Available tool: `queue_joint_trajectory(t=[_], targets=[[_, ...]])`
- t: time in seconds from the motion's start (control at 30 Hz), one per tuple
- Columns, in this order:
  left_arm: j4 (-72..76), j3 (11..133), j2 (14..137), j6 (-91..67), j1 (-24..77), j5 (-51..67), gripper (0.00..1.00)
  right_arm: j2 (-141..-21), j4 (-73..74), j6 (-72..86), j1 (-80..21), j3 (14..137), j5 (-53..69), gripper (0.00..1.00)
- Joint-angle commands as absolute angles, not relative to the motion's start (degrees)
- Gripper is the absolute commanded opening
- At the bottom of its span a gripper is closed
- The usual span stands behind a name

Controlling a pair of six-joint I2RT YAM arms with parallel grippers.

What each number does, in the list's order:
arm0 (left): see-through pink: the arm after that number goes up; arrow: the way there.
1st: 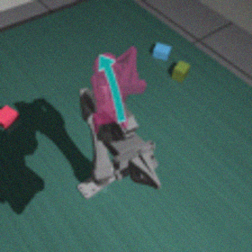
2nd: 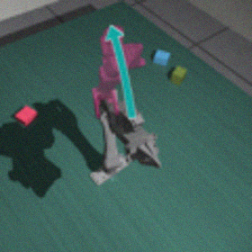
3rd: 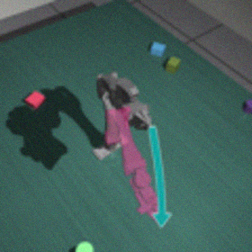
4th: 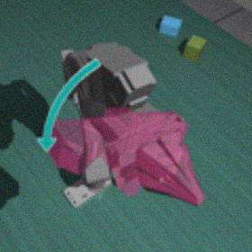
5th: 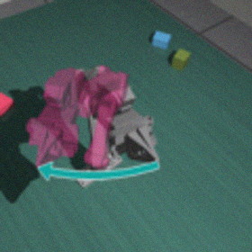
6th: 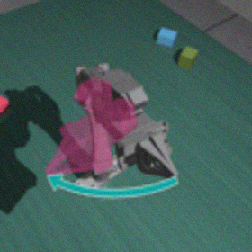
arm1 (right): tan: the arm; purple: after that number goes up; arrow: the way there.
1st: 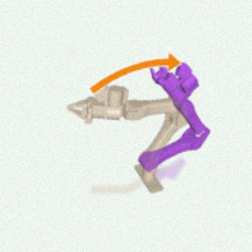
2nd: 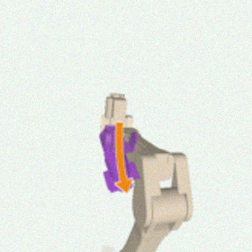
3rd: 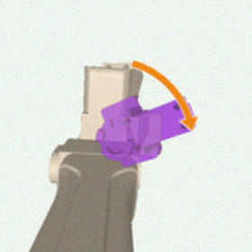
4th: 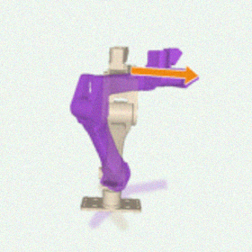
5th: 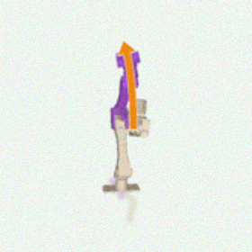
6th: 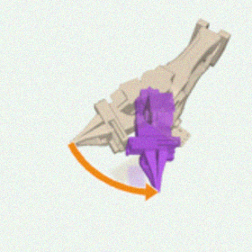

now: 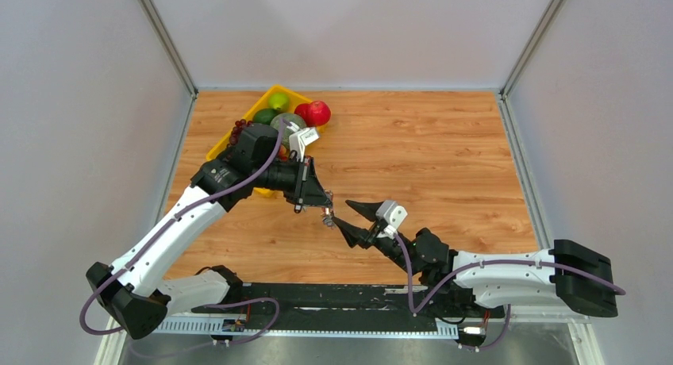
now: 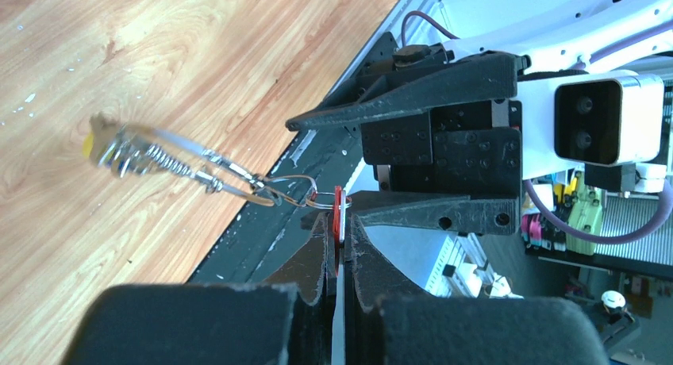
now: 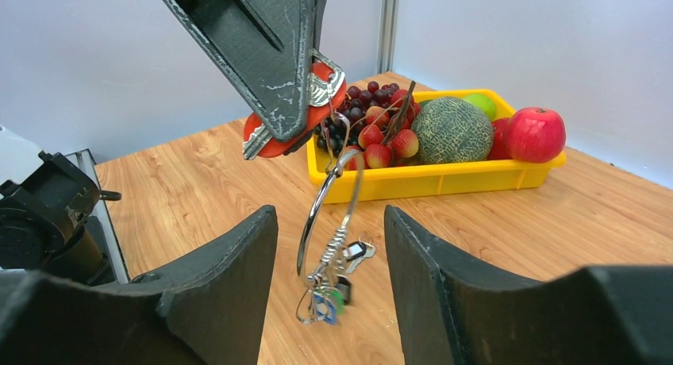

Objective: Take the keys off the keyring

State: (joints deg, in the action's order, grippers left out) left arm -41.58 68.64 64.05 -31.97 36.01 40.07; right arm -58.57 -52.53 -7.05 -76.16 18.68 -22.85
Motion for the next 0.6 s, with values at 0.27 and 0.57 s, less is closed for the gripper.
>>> queue_joint_trajectory(t=[0.27, 0.57], targets=[[-37.6, 67.8, 62.4, -34.0, 36.1, 41.4, 0.0, -60.1, -55.0, -9.7, -77.4, 20.9, -22.8, 0.58], [-35.2, 66.4, 62.1, -35.5, 36.1, 46.0, 0.0, -63.5, -59.5, -14.9, -77.4, 21.3, -23.5, 0.55]])
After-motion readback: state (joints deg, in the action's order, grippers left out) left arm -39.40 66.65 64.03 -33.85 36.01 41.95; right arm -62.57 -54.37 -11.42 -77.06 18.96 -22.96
